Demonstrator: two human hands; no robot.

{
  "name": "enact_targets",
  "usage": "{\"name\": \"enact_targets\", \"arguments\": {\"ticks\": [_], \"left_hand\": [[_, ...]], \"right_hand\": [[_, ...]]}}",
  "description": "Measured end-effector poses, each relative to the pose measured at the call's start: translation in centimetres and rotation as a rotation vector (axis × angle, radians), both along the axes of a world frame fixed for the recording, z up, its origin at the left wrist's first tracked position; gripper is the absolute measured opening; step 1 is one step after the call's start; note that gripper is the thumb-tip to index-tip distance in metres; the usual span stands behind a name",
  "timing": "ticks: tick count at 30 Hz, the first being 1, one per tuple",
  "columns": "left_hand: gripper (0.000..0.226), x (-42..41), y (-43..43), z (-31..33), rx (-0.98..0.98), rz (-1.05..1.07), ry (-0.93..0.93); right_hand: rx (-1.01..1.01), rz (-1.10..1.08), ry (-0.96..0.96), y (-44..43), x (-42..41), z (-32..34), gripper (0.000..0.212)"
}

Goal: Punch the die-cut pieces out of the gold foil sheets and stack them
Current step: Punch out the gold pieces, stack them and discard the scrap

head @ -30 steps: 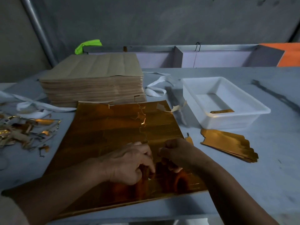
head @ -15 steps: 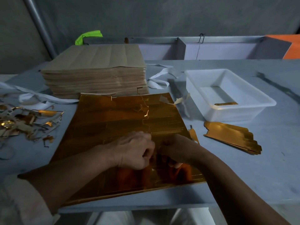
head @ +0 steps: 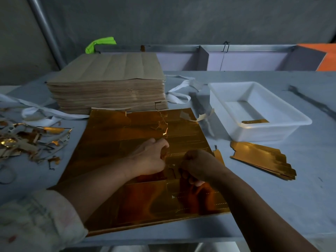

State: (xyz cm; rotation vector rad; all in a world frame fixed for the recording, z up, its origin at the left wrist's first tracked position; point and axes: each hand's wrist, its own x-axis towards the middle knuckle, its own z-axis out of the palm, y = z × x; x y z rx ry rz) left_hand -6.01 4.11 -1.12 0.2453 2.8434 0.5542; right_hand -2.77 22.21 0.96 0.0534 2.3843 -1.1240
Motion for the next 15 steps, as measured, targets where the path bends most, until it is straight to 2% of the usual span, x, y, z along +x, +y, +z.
{"name": "enact_targets", "arguments": {"ticks": [2, 4, 7, 10, 15], "left_hand": [[0.071, -0.7, 0.3, 0.3, 0.006, 0.026, -0.035], [0.07, -1.5, 0.6, 0.6, -0.005, -0.01, -0.056], [0.059, -2.6, 0.8, 1.1, -0.053, -0.103, -0.073], [0.042, -3.5, 1.0, 1.4, -0.079, -0.172, -0.041], [0.022, -4.3, 0.8, 1.5, -0.219, -0.266, 0.043]], "right_hand": [[0.014, 0.012, 0.032, -0.3, -0.1, 0.0, 0.012], [0.025, 0.044, 0.057, -0.9, 0.0, 0.0, 0.015], [0.051, 0.095, 0.097, -2.0, 0.4, -0.3, 0.02], [0.205, 0.169, 0.174, -2.7, 0.5, -0.8, 0.031], [0.23, 0.185, 0.2, -2.4, 0.5, -0.6, 0.025]]}}
